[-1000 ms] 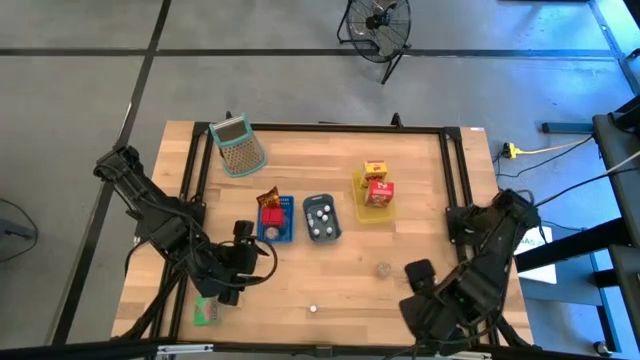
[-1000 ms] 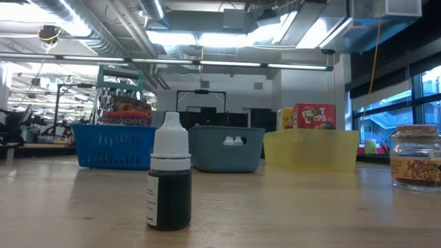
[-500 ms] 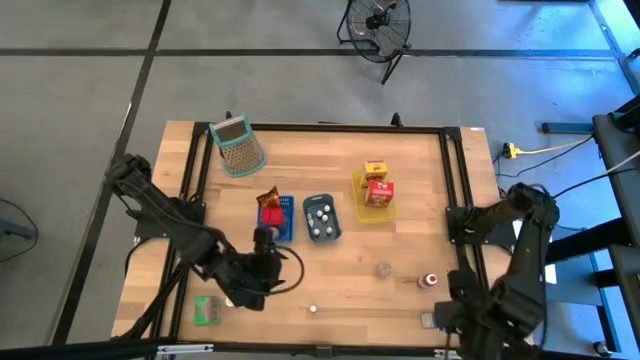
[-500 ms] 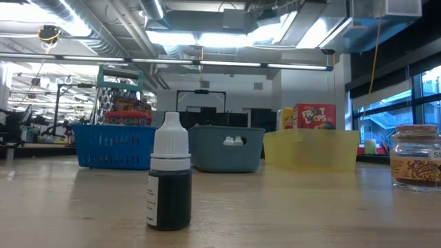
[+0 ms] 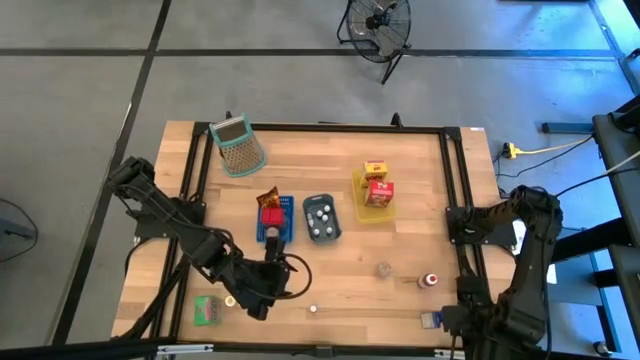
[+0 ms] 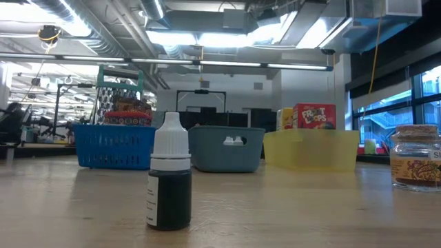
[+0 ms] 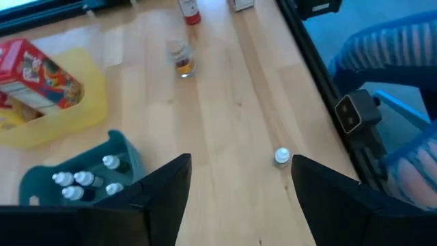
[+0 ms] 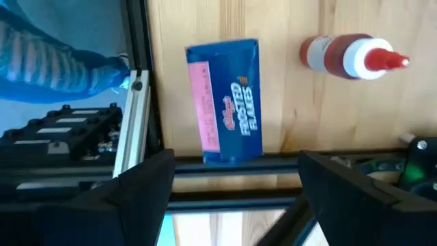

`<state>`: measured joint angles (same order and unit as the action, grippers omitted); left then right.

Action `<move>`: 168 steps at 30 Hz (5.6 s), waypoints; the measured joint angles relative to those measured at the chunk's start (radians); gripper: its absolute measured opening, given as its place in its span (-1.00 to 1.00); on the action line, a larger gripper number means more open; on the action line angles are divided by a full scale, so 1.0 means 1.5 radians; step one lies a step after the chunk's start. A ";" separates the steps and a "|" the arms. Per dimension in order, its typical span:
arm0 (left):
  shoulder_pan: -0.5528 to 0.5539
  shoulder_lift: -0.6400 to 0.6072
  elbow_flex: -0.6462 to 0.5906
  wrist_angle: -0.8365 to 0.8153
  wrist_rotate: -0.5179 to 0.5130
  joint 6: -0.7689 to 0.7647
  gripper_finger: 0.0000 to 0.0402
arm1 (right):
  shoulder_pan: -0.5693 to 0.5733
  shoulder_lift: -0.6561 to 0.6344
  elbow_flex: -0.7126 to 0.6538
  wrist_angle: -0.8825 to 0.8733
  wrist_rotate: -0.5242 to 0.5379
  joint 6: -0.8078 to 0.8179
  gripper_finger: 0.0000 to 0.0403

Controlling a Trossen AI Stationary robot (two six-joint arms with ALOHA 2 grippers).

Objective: Pick & Place Kitchen Items
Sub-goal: Put the blue cereal box into the yellow bin

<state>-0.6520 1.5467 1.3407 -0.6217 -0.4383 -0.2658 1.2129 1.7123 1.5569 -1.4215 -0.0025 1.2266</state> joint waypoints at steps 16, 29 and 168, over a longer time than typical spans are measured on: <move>0.000 0.000 0.001 0.018 -0.008 0.099 0.24 | -0.001 0.000 -0.125 0.148 0.002 -0.001 0.55; 0.006 -0.001 0.001 0.019 -0.009 0.122 0.24 | -0.011 0.001 -0.188 0.243 0.001 -0.002 0.56; 0.375 -0.146 -0.102 -0.051 0.276 0.213 0.24 | -0.958 -0.101 -0.280 0.280 -0.039 -1.247 -0.19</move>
<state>-0.0898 1.3277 1.1870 -0.6987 -0.0242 0.0532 -0.2237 1.5600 1.1362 -1.0010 -0.0612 -0.6438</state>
